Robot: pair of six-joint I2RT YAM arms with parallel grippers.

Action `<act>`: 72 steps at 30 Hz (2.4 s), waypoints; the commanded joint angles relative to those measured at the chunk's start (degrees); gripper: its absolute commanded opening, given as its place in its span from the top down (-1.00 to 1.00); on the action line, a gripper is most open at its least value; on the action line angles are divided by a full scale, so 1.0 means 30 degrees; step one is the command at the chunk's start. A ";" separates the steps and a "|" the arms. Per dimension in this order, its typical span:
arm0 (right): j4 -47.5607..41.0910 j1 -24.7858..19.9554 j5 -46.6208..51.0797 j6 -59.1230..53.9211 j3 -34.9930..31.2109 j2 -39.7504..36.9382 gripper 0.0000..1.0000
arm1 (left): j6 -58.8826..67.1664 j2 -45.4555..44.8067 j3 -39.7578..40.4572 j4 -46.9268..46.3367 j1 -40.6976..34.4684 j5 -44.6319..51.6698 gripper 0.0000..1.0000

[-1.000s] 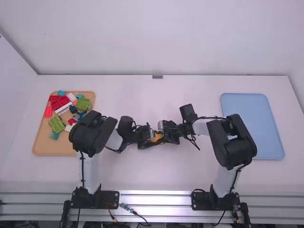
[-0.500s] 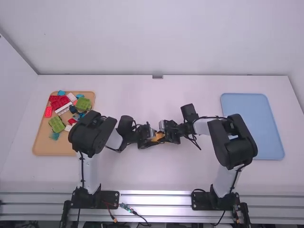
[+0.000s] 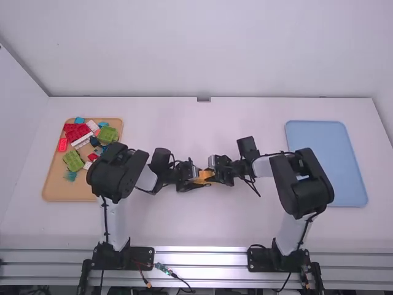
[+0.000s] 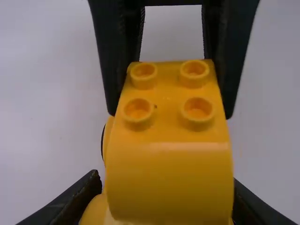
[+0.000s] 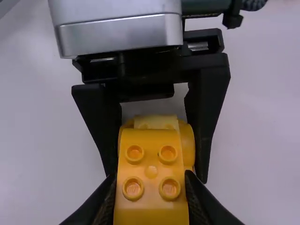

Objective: Assemble lego blocks to make yellow taxi

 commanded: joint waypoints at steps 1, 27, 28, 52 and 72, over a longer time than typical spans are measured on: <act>0.0000 0.0007 -0.0182 0.0248 -0.0189 0.0292 1.00 | 0.0685 0.0162 -0.0634 -0.0153 0.0160 -0.1003 0.71; 0.0299 0.0568 -0.0153 0.0255 -0.0146 0.0292 1.00 | 0.1545 0.0162 -0.0590 -0.0714 -0.0364 -0.0908 0.79; 0.0299 0.0546 -0.0102 0.0255 -0.0146 0.0292 1.00 | 0.1464 0.0162 -0.0678 -0.0466 -0.0357 -0.0923 0.79; 0.0488 0.0138 0.0051 0.1392 -0.0160 0.0882 1.00 | 0.1195 0.0154 0.0714 -0.2455 -0.0328 -0.1098 0.85; -0.0379 0.0743 0.0750 0.0605 -0.0182 0.0882 1.00 | -0.0168 0.0154 0.0364 -0.0743 -0.0328 -0.2074 0.88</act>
